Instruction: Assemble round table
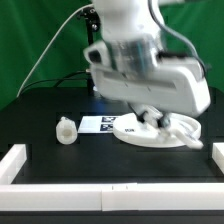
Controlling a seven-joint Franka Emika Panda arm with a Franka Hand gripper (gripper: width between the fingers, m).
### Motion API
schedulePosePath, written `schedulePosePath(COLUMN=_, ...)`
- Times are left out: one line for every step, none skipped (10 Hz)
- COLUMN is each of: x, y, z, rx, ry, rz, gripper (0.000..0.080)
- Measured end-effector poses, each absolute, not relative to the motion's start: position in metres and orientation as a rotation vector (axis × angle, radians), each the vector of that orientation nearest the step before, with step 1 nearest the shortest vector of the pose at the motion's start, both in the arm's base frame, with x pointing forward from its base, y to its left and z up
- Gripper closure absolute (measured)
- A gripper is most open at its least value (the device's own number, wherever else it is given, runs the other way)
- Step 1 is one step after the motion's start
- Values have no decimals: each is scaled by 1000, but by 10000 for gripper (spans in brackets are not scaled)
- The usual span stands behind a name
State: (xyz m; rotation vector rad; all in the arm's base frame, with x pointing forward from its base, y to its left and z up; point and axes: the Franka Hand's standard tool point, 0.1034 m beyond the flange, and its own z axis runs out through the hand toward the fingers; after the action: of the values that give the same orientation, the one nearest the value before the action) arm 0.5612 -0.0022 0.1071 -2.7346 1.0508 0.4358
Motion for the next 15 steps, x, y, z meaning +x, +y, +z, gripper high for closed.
schedulePosePath(x=560, y=-26, z=126, rx=-2728, ry=995, rz=429, gripper=499)
schedulePosePath(x=556, y=-51, z=143, rx=-2720, ry=975, rz=392, gripper=499)
schedulePosePath(x=546, y=-65, z=144, rx=-2718, ry=987, rz=367, gripper=498)
schedulePosePath(x=542, y=-62, z=143, rx=-2719, ry=1021, rz=356, gripper=498)
schedulePosePath(x=542, y=-59, z=142, rx=-2722, ry=1010, rz=355, gripper=498)
schedulePosePath(x=542, y=-60, z=141, rx=-2722, ry=1013, rz=357, gripper=498)
schedulePosePath(x=541, y=-62, z=140, rx=-2722, ry=1014, rz=358, gripper=498)
schedulePosePath(x=530, y=-77, z=134, rx=-2737, ry=941, rz=339, gripper=498)
schedulePosePath(x=511, y=-105, z=131, rx=-2738, ry=929, rz=349, gripper=498)
schedulePosePath(x=501, y=-132, z=132, rx=-2737, ry=937, rz=354, gripper=498)
schedulePosePath(x=498, y=-150, z=131, rx=-2734, ry=979, rz=332, gripper=498)
schedulePosePath(x=495, y=-151, z=126, rx=-2739, ry=989, rz=329, gripper=498)
schedulePosePath(x=496, y=-149, z=126, rx=-2741, ry=980, rz=332, gripper=498)
schedulePosePath(x=496, y=-149, z=126, rx=-2741, ry=981, rz=332, gripper=498)
schedulePosePath(x=496, y=-149, z=126, rx=-2741, ry=981, rz=334, gripper=497)
